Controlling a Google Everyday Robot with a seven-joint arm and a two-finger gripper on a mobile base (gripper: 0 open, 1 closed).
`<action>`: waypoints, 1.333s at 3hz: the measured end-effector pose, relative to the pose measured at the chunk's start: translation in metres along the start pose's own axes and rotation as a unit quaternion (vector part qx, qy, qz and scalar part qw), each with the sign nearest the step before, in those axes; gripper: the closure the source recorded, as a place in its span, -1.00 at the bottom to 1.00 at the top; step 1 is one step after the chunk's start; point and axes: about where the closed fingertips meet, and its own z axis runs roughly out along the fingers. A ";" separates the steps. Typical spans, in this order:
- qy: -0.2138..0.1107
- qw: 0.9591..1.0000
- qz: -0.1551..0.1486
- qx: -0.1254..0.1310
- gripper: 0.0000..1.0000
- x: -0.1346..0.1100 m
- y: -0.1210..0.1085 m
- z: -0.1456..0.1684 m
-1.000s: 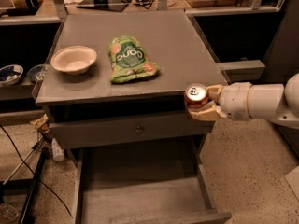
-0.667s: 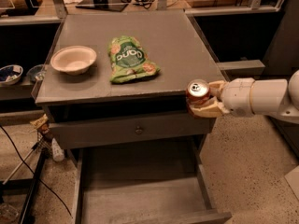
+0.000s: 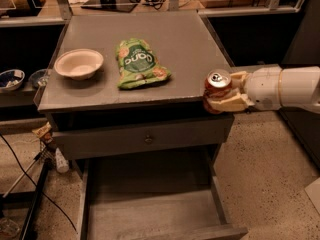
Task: Pick coke can from middle drawer and place on counter
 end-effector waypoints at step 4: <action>-0.039 0.999 -0.006 -0.020 1.00 -0.052 -0.065 -0.032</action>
Offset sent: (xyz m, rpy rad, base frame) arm 0.0003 -0.0043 0.0154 0.0315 0.0089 0.0252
